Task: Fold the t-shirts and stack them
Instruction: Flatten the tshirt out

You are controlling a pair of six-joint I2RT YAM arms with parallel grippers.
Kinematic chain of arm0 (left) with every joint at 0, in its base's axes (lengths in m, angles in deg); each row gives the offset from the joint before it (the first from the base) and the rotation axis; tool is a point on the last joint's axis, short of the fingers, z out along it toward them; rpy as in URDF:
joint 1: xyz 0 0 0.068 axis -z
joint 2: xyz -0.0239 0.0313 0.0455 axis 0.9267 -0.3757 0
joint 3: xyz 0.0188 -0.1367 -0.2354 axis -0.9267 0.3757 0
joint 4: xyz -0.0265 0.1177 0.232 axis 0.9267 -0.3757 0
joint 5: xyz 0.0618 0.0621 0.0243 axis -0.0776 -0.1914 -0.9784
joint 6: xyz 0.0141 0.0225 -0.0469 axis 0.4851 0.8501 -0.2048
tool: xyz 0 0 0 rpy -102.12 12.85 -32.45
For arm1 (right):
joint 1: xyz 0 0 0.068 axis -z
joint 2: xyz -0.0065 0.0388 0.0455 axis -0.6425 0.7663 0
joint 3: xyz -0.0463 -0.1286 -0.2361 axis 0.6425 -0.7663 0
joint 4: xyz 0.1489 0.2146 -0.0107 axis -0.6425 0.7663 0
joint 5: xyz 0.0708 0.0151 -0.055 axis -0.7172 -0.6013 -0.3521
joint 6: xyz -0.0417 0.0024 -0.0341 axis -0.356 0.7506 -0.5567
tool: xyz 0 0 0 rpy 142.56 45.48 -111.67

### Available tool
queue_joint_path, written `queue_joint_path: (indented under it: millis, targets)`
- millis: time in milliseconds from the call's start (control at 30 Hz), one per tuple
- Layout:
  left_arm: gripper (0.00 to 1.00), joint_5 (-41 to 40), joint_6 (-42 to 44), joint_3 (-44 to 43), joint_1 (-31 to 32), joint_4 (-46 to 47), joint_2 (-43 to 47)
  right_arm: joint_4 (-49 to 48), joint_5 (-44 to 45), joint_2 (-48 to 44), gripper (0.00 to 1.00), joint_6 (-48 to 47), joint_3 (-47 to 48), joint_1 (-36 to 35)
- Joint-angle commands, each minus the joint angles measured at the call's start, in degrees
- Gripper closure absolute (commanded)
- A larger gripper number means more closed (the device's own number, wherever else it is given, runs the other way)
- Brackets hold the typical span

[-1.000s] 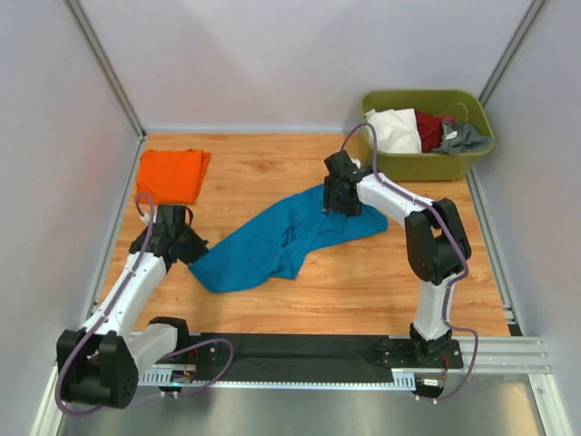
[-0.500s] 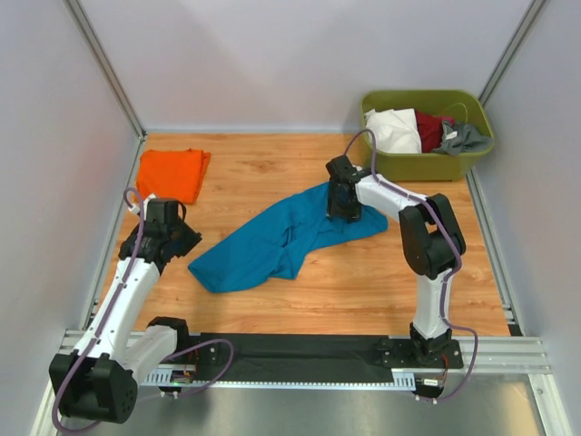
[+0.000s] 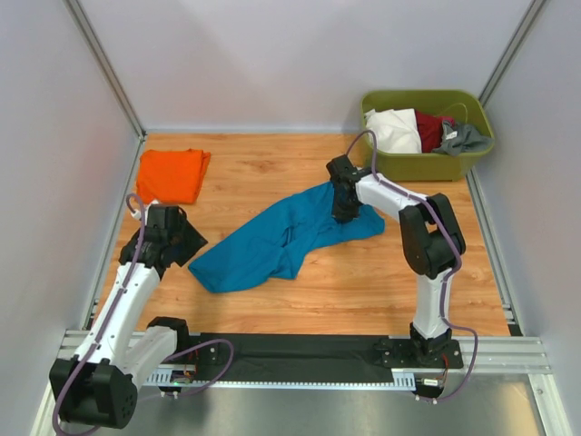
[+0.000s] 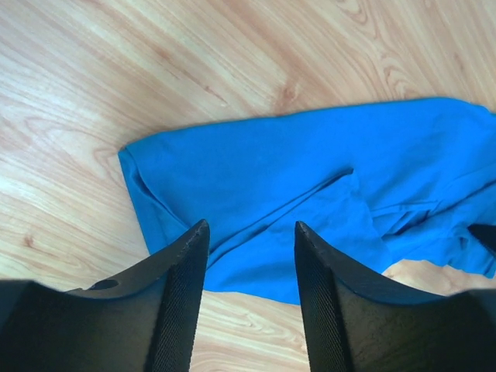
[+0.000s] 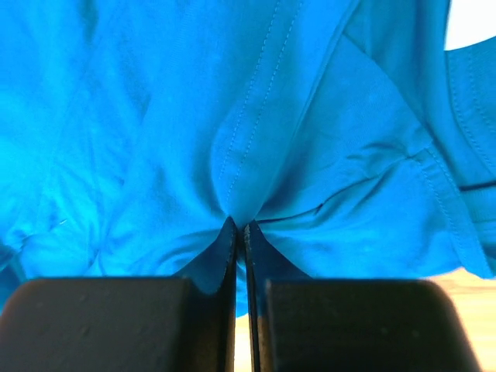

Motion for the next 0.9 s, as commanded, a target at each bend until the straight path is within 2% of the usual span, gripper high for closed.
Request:
queue_joint_path:
  millis: [0,167,400,600,733,867]
  targets:
    - [0.43,4.3,-0.4,3.5,0.1,1.1,0.2,2.9,1.3,-4.7,1.00,-0.4,4.4,0.0]
    - [0.44,9.2,-3.7,7.6,0.2,6.6,-0.8,5.4,2.2,-7.1,1.00,-1.0,8.7,0.0]
    - [0.44,12.4,-5.5,10.8,1.5,10.0,-3.4,3.2,0.6,-10.4,1.00,0.3,5.5,-0.1]
    - [0.43,10.2,-6.9,12.5,2.9,7.4,-4.0,3.2,0.9,-10.1,1.00,0.2,5.2,-0.1]
    - [0.43,7.9,-8.3,14.4,2.9,7.8,-2.4,3.0,0.5,-10.1,1.00,0.2,4.8,-0.1]
    - [0.44,6.4,-7.8,14.5,2.9,8.4,-4.5,2.9,0.5,-10.2,1.00,-0.5,5.1,-0.1]
